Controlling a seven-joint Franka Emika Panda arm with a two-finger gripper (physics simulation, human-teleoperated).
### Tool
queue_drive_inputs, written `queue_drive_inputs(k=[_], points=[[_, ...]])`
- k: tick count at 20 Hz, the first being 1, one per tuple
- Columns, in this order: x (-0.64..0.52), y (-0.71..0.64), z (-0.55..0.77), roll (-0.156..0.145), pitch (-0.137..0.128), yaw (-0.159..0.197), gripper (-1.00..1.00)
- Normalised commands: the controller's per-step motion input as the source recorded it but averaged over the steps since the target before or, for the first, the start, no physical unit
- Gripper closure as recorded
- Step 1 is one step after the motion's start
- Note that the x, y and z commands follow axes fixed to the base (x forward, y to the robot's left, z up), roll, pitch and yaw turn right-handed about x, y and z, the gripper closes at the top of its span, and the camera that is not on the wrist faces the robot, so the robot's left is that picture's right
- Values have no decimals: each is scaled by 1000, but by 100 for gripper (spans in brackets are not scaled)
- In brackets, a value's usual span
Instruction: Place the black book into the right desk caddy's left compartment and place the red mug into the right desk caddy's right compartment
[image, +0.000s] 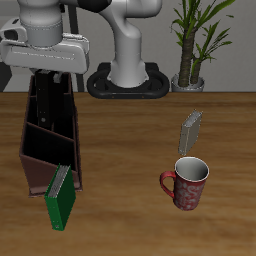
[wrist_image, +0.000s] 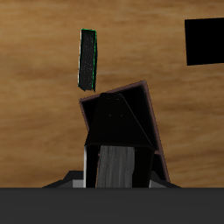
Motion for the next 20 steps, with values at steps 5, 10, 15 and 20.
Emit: queue_drive_inputs(k=[5,10,15,20], points=[[-31,-8,-45,-3,6,-2,100],[-11,-88,-15,-23,-3,0,100],[-11,-90,53,-15,-13,-9,100],[-11,-20,14,-12,-10,7,100]])
